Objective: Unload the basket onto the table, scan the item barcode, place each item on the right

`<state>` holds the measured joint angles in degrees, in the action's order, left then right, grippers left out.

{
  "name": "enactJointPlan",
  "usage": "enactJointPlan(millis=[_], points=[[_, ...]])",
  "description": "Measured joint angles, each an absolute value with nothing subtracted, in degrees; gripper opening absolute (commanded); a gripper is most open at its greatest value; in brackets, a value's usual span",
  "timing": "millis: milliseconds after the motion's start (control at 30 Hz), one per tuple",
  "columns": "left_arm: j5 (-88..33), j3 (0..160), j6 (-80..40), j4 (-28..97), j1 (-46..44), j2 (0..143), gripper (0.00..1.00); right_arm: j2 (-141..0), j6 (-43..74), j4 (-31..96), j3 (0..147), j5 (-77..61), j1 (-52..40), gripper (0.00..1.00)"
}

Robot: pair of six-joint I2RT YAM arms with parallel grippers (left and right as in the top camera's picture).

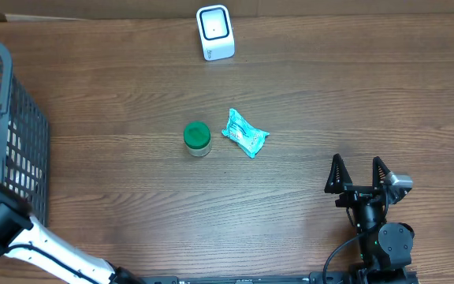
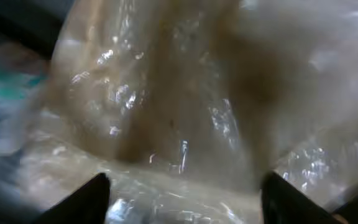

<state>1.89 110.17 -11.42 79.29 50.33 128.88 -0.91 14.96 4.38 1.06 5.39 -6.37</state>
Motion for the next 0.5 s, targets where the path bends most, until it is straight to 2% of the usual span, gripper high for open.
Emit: enactJointPlan(millis=[233, 300, 333, 400, 467, 500], points=[[-5.32, 101.71, -7.27, 70.15, 55.44, 126.93, 0.87, -0.91, 15.00, 4.36, 1.06, 5.37, -6.37, 1.00], [-5.91, 100.77, -6.74, 68.79, 55.51, 126.30, 0.87, -0.91, 14.98, 4.38, 1.06, 5.39, -6.37, 1.00], [-6.00, 99.77, -6.63, 67.40, 55.48, 125.73, 0.85, -0.91, 14.98, 4.38, 1.06, 5.39, -6.37, 1.00], [-5.91, 98.15, -6.35, 65.54, 55.48, 124.86, 0.74, -0.91, 14.98, 4.40, 1.06, 5.39, -6.37, 1.00], [-5.80, 96.49, -5.80, 63.46, 55.51, 123.92, 0.59, -0.91, 14.98, 4.36, 1.06, 5.41, -6.37, 1.00], [-5.89, 96.25, -5.50, 63.05, 55.51, 123.74, 0.55, -0.91, 14.98, 4.36, 1.06, 5.39, -6.37, 1.00]])
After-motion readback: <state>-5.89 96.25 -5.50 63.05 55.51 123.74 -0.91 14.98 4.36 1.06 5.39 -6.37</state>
